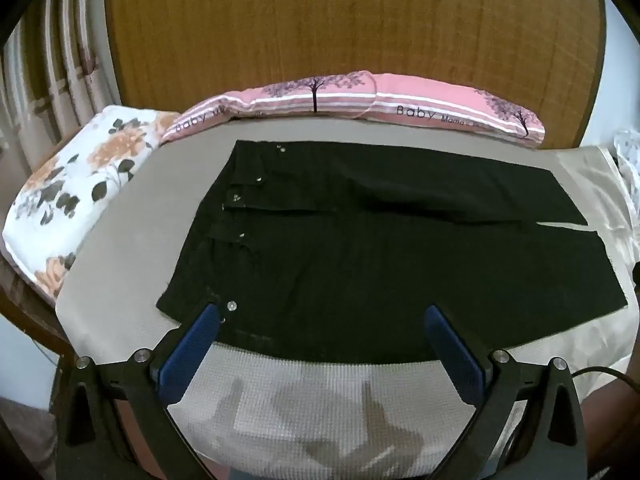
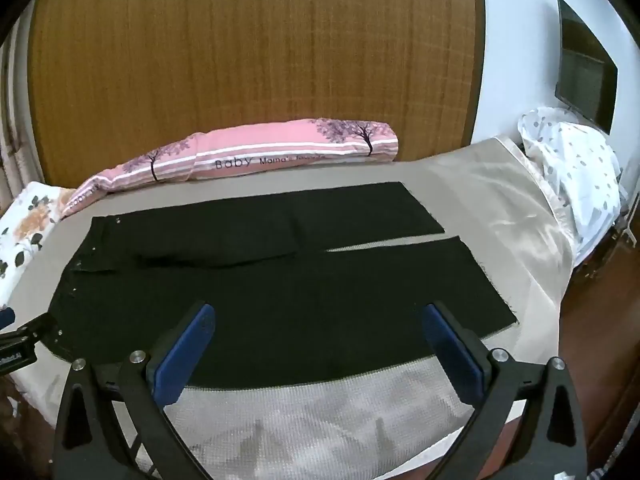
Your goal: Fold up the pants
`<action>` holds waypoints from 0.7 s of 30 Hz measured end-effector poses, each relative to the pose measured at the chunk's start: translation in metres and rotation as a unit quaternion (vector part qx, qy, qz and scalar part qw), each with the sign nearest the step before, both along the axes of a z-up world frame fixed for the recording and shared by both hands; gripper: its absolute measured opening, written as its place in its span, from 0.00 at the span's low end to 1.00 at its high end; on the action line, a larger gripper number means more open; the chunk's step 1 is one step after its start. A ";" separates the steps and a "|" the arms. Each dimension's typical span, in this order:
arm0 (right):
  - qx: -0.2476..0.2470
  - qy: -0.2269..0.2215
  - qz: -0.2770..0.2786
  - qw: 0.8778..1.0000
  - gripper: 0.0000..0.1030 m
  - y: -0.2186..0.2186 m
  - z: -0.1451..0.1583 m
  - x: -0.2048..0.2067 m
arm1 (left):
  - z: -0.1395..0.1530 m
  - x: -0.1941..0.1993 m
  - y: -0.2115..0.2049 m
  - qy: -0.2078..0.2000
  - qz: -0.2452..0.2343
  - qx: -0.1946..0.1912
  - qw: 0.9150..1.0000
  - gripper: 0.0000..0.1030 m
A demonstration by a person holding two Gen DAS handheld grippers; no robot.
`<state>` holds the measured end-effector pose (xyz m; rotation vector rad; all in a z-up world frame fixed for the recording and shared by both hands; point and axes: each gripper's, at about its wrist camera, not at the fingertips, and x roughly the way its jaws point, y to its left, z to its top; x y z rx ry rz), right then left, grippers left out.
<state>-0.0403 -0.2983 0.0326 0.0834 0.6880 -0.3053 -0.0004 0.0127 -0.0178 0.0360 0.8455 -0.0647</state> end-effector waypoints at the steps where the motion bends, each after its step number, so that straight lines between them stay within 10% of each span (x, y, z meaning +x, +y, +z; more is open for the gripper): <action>1: 0.000 0.003 0.000 1.000 1.00 0.001 -0.001 0.001 | -0.002 -0.002 0.001 -0.001 0.000 0.001 1.000 0.99; 21: -0.005 0.015 -0.002 1.000 1.00 0.003 -0.010 -0.002 | -0.002 -0.009 -0.018 -0.006 -0.019 0.029 0.999 0.99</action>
